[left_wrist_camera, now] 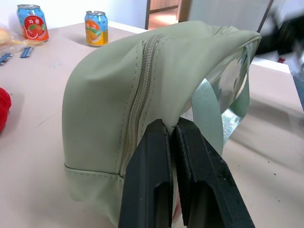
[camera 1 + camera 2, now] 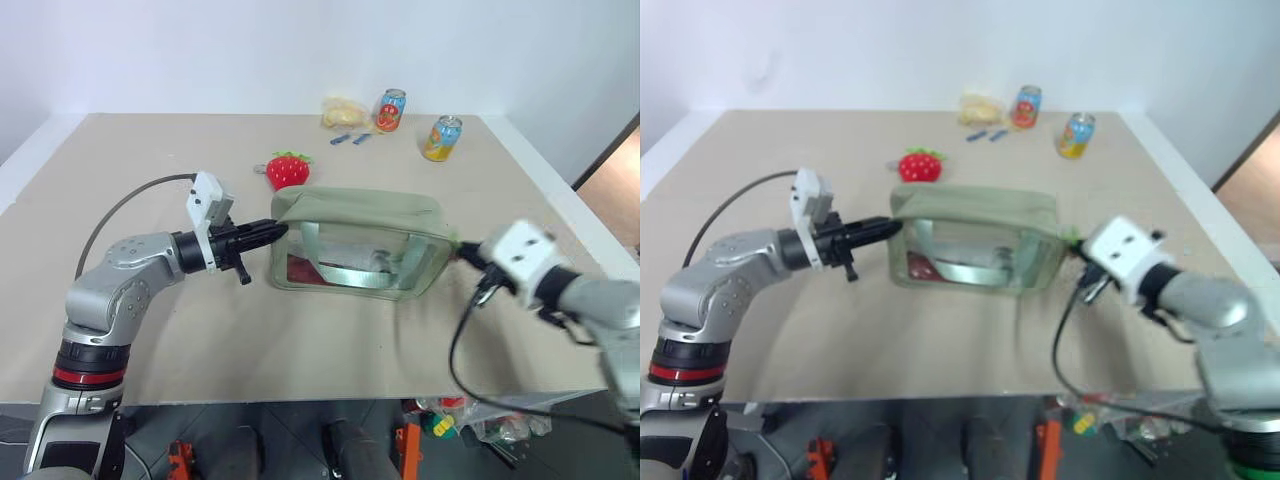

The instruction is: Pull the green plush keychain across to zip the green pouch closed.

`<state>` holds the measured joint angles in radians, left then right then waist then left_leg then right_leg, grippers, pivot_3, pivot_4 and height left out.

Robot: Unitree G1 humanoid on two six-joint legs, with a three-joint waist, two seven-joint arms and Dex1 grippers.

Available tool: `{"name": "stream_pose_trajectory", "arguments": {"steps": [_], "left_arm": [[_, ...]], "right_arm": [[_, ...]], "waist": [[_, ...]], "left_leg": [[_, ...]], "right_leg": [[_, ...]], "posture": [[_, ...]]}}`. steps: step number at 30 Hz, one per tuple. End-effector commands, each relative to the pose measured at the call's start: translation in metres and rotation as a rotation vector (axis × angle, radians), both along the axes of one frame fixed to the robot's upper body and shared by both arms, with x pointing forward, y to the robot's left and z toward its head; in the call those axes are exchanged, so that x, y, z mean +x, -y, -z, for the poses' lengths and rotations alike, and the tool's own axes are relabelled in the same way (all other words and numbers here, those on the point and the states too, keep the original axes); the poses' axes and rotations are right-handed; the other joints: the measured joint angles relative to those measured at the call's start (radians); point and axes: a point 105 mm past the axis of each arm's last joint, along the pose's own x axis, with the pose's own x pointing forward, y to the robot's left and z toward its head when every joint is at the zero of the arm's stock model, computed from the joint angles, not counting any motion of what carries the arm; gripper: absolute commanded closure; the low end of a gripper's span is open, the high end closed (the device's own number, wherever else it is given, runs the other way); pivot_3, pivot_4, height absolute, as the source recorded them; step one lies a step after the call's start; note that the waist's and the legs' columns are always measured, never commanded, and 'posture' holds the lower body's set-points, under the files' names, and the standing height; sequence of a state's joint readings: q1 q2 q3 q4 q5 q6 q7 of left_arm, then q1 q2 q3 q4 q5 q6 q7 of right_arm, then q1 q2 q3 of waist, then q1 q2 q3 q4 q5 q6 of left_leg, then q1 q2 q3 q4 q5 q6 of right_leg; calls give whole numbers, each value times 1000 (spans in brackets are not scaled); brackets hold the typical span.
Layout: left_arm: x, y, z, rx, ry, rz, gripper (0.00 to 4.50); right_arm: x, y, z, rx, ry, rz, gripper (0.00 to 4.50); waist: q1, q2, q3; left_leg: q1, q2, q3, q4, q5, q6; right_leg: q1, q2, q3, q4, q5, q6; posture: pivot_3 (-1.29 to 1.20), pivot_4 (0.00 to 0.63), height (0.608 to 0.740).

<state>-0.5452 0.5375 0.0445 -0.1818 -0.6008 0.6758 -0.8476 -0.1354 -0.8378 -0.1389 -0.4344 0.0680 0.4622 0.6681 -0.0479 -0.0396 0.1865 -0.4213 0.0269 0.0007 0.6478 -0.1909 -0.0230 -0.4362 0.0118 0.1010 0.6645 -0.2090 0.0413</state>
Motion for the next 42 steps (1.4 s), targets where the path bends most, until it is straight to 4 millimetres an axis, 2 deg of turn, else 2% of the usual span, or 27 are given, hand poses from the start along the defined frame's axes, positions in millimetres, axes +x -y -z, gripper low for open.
{"name": "stream_pose_trajectory", "arguments": {"steps": [1, 4, 9, 17, 20, 24, 29, 35, 37, 40, 42], "left_arm": [[-4, 3, -13, -10, 54, 9, 4500], [-3, 4, -14, -12, 58, 2, 4500], [-2, 2, -13, -8, 63, -14, 4500], [0, 1, -14, -14, 69, -29, 4500], [1, 0, -13, -11, 70, -28, 4500], [1, 2, -12, -14, 69, -18, 4500], [2, 3, -8, 4, 78, -16, 4500], [3, 3, -11, 7, 86, -7, 4500], [1, 2, -15, -21, 68, 10, 4500], [-1, 0, -24, -66, 45, 25, 3452], [-2, 0, -24, -59, 41, 36, 2776]], "right_arm": [[11, -10, 9, -46, 55, -10, 4482], [16, -21, 22, -53, 78, -27, 4482], [23, -22, 29, -62, 105, -23, 4482], [18, -4, 22, -38, 111, 12, 4482], [14, -3, 29, -50, 94, 7, 4482], [16, -2, 24, 27, 135, 52, 4482], [17, 0, 27, 51, 134, 63, 4482], [19, 6, 10, 98, 188, 76, 4482], [17, 9, -4, 180, 209, 84, 4482], [11, 7, -27, 321, 220, 41, 3557], [8, 4, -33, 353, 222, 17, 2861]], "waist": [[-1, -1, 0], [-1, -1, 0], [-3, -2, -1], [-1, -2, -1], [-1, -2, -1], [-2, -1, -1], [-1, -1, -1], [0, -1, -1], [0, -1, -1], [0, -1, 0], [-1, -1, -1]], "left_leg": [[0, 0, 0, 1, 0, 0], [0, 0, 1, 1, 0, 0], [1, 2, 1, 1, 0, 0], [1, 1, 1, 2, 0, 1], [0, 1, 0, 2, 0, 1], [0, 1, 0, 1, 0, 1], [0, 1, 0, 2, 0, 1], [0, 1, 1, 2, 0, 1], [0, 1, 0, 2, 0, 1], [-1, 1, 0, 2, 0, 1], [-1, 1, 0, 2, 0, 1]], "right_leg": [[0, 0, 0, 0, 0, 0], [0, 0, 0, 0, 0, 1], [0, 1, 0, 0, 1, 0], [1, 1, 0, 0, 2, 0], [1, 1, 0, 0, 2, 0], [0, 1, 0, 0, 2, 0], [1, 1, 0, 0, 2, 0], [1, 1, 1, 0, 2, 0], [1, 1, 1, 0, 2, 0], [0, 1, 0, 0, 2, 0], [0, 1, 0, 0, 2, 0]], "posture": [[0, 150, 740], [0, 150, 740], [0, 150, 740], [0, 150, 740], [0, 150, 740], [0, 150, 740], [0, 150, 740], [0, 150, 740], [0, 150, 740], [0, 150, 740], [0, 150, 740]]}}
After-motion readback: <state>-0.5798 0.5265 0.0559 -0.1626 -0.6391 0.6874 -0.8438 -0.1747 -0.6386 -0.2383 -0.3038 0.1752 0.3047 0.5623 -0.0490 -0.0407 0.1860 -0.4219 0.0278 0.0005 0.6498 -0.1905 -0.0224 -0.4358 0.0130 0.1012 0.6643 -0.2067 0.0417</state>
